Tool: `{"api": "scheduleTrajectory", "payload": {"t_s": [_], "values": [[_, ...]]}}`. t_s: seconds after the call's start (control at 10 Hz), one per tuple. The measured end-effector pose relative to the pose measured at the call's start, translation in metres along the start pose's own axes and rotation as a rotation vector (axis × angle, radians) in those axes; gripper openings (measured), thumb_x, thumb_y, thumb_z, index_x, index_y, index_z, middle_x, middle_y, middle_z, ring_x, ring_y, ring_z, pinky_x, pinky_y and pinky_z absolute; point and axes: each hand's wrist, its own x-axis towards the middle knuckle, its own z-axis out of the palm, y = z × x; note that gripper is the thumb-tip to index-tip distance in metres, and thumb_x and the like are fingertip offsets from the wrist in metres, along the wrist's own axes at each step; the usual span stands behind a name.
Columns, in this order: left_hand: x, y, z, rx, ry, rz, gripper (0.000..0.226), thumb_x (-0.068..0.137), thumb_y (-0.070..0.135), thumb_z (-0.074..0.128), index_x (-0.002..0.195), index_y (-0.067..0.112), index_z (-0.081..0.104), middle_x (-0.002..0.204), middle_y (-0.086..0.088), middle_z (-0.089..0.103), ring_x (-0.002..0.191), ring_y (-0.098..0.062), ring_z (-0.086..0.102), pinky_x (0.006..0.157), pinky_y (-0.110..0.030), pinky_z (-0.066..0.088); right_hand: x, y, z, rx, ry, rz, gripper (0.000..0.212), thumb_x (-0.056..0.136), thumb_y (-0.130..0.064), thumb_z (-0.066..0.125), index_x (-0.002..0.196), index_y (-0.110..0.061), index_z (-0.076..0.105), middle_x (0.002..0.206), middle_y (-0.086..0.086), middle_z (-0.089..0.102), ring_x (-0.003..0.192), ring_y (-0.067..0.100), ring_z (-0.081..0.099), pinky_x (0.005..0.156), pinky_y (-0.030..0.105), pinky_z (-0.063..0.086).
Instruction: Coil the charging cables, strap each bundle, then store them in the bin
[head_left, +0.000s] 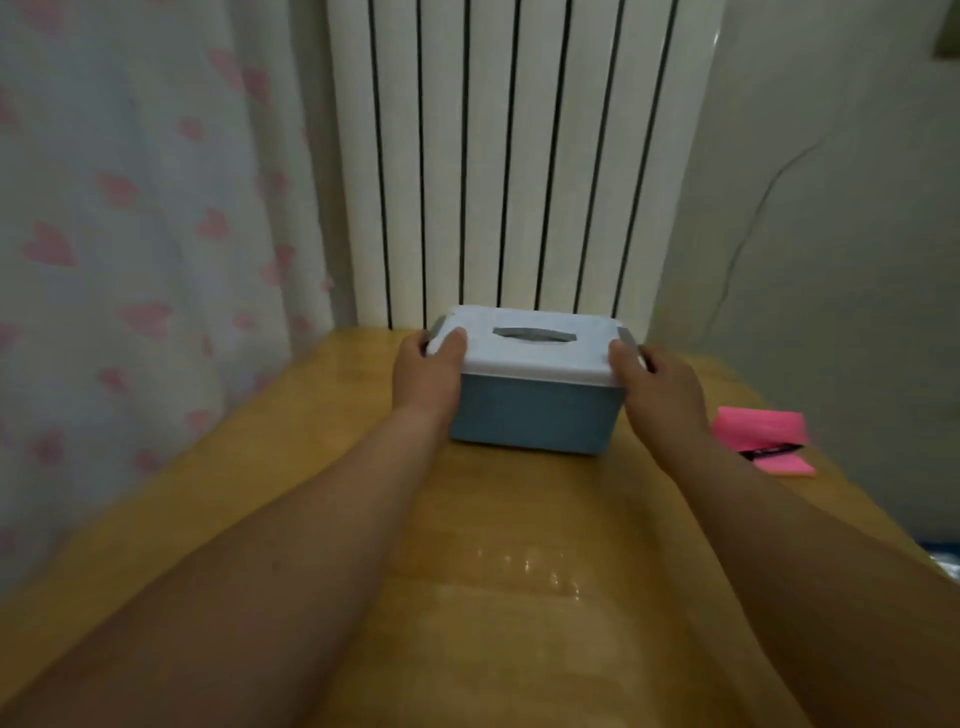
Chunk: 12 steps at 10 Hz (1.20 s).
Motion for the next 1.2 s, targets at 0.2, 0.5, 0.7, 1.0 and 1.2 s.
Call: {"api": "scheduleTrajectory", "payload": {"t_s": [0.2,0.5,0.7,1.0,1.2], "values": [[0.003,0.002,0.0,0.163,0.012,0.145,0.057,0.106,0.045,0.06,0.156,0.021,0.05,0.132,0.005,0.055,0.117,-0.019,0.055,0.094,-0.034,0.046,0.004,-0.001,0.002,0.055,-0.005,0.035,0.056,0.1,-0.06,0.054,0.137,-0.019,0.065,0.12,0.0,0.069,0.105,0.021,0.066,0.092,0.053,0.06],[0.015,0.002,-0.007,0.318,0.01,0.244,0.049,0.107,0.039,0.057,0.151,0.018,0.056,0.131,0.004,0.057,0.117,-0.018,0.056,0.095,-0.034,0.05,0.0,0.006,0.009,-0.011,0.055,-0.029,0.045,0.108,-0.045,0.048,0.136,-0.014,0.064,0.11,-0.001,0.06,0.082,0.004,0.052,0.062,0.016,0.033],[0.017,0.002,-0.002,0.318,0.041,0.225,0.051,0.106,0.039,0.056,0.152,0.016,0.057,0.135,0.003,0.058,0.119,-0.019,0.055,0.094,-0.034,0.047,0.002,0.001,0.003,-0.015,0.038,-0.003,0.045,0.107,-0.046,0.051,0.135,-0.013,0.064,0.11,-0.001,0.059,0.093,0.014,0.052,0.063,0.015,0.033],[0.017,0.001,-0.001,0.345,0.012,0.215,0.056,0.107,0.048,0.054,0.154,0.017,0.054,0.145,-0.004,0.058,0.119,-0.021,0.055,0.096,-0.037,0.047,0.004,-0.009,0.001,-0.001,-0.037,0.07,0.054,0.107,-0.053,0.047,0.141,-0.014,0.06,0.12,-0.002,0.057,0.103,0.015,0.05,0.082,0.029,0.04],[-0.013,0.017,-0.015,0.445,-0.052,0.14,0.094,0.103,0.076,0.041,0.173,0.022,0.01,0.178,-0.007,0.021,0.161,-0.033,0.027,0.127,-0.05,0.026,-0.014,-0.019,-0.004,0.004,-0.077,0.192,0.096,0.094,-0.083,0.039,0.165,-0.018,0.029,0.166,0.01,0.039,0.146,0.034,0.045,0.117,0.051,0.041]]}}
